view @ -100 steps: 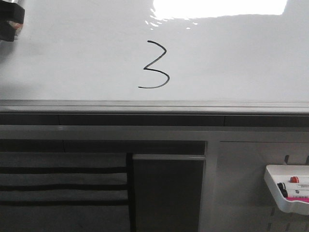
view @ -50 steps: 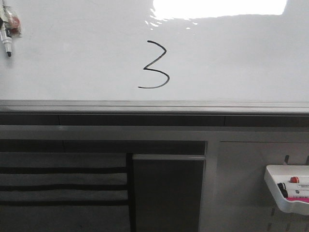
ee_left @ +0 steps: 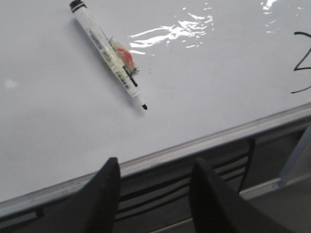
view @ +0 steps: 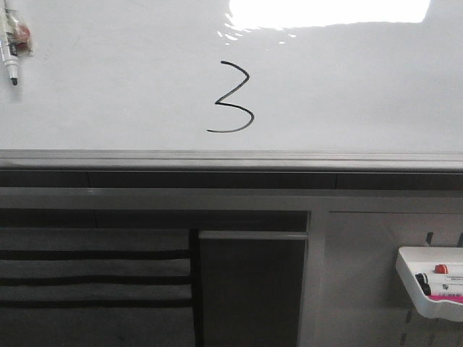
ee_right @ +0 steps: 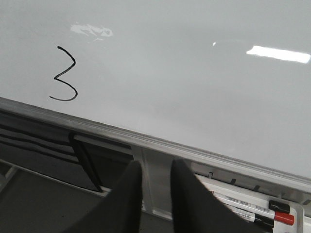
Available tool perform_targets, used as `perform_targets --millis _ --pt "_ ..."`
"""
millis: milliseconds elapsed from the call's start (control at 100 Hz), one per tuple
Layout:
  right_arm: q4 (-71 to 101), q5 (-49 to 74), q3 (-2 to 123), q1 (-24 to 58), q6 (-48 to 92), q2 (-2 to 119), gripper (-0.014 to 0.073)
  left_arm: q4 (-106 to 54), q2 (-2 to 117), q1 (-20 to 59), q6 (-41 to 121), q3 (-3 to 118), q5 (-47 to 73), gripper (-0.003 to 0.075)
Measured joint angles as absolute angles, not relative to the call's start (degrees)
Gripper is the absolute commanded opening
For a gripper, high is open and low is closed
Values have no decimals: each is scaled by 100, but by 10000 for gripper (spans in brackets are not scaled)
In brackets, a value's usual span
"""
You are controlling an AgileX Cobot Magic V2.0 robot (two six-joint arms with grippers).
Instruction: Write number 3 on whiteboard
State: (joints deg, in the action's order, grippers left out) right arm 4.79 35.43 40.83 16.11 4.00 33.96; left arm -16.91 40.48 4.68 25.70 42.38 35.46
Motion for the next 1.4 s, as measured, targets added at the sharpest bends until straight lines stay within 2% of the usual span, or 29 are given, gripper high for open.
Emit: perform_targets --millis 40,50,130,320,800,1160,1400 --pt "479 3458 3950 1611 396 3228 -52 -1691 3748 468 2546 4057 3429 117" --pt "479 3435 3906 1611 396 3201 -70 -1691 3700 468 2545 3984 3405 84" --pt "479 3375 3729 1611 386 2911 -69 -1701 3234 468 2536 3597 3076 -18" --pt "479 3292 3546 1611 372 2631 -69 -2064 2615 468 2482 2849 2174 -20" --pt "479 3303 3531 1611 372 2621 -69 -2225 2510 468 2458 2125 2034 -20" --pt "479 3313 3531 1611 372 2621 -69 -2122 92 336 2456 1194 1496 -20" --pt "479 3313 3531 1611 372 2621 -69 -1934 -25 328 2055 568 1077 -20"
